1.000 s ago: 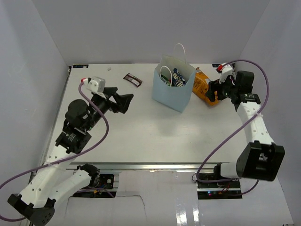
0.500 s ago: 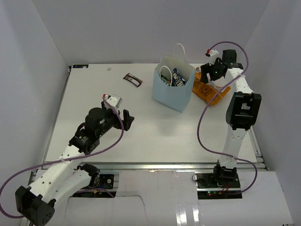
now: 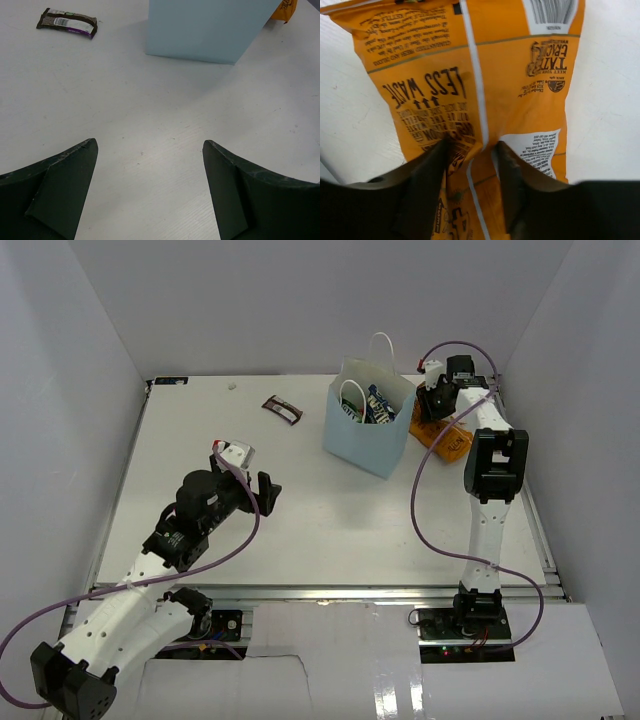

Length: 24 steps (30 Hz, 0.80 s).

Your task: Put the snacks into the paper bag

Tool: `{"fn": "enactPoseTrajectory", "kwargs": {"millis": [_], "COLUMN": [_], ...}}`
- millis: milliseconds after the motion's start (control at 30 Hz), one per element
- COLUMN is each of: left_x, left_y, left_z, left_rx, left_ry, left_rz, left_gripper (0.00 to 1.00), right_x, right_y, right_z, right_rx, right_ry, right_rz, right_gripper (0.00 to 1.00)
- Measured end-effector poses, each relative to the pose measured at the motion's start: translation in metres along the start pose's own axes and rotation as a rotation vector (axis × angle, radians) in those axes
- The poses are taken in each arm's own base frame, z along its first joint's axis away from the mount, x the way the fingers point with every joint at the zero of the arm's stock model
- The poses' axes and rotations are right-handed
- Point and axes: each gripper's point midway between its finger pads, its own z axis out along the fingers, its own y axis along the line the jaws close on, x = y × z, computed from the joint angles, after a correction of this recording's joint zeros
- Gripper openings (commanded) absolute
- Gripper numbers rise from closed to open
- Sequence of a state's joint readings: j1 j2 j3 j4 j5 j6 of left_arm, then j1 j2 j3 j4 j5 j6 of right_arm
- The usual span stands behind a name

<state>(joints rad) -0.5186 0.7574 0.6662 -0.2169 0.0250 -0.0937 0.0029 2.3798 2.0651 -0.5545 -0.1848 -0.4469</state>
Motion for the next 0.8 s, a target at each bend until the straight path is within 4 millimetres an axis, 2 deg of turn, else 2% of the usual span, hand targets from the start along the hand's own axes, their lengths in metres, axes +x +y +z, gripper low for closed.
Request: {"fn": "enactPoseTrajectory", "kwargs": {"millis": [33, 167, 267, 467, 567, 633, 800], "left_x": [0.0, 0.0, 0.0, 0.0, -0.001, -0.002, -0.005], "left_y": [0.0, 0.001, 0.002, 0.002, 0.002, 0.002, 0.001], "left_z": [0.0, 0.0, 0.0, 0.0, 0.0, -0.001, -0.003], "left_rx": [-0.001, -0.003, -0.006, -0.006, -0.006, -0.005, -0.004], "left_ry": [0.0, 0.0, -0.001, -0.001, -0.003, -0.006, -0.019], "left_rz": [0.0, 0.0, -0.001, -0.001, -0.001, -0.001, -0.001], "left_gripper": [0.96, 0.96, 0.96, 0.96, 0.96, 0.96, 0.96], "right_x": [0.0, 0.001, 0.006, 0.035, 0.045, 0.041, 0.017], "right_y": [0.0, 0.001, 0.001, -0.005, -0.001, 0.006, 0.033], "right_z": [0.0, -0.002, -0.015, -0.056, -0.089, -0.11, -0.162], "right_rx": [-0.001, -0.019, -0.052, -0.104, -0.112, -0.11, -0.105], "right_ry": [-0.001, -0.028, -0.044, -0.056, -0.084, -0.126, -0.272], "right_rz": [-0.001, 0.012, 0.052, 0.166, 0.211, 0.21, 0.177], "right_gripper": [0.34, 0.16, 0.08, 0.08, 0.08, 0.08, 0.08]}}
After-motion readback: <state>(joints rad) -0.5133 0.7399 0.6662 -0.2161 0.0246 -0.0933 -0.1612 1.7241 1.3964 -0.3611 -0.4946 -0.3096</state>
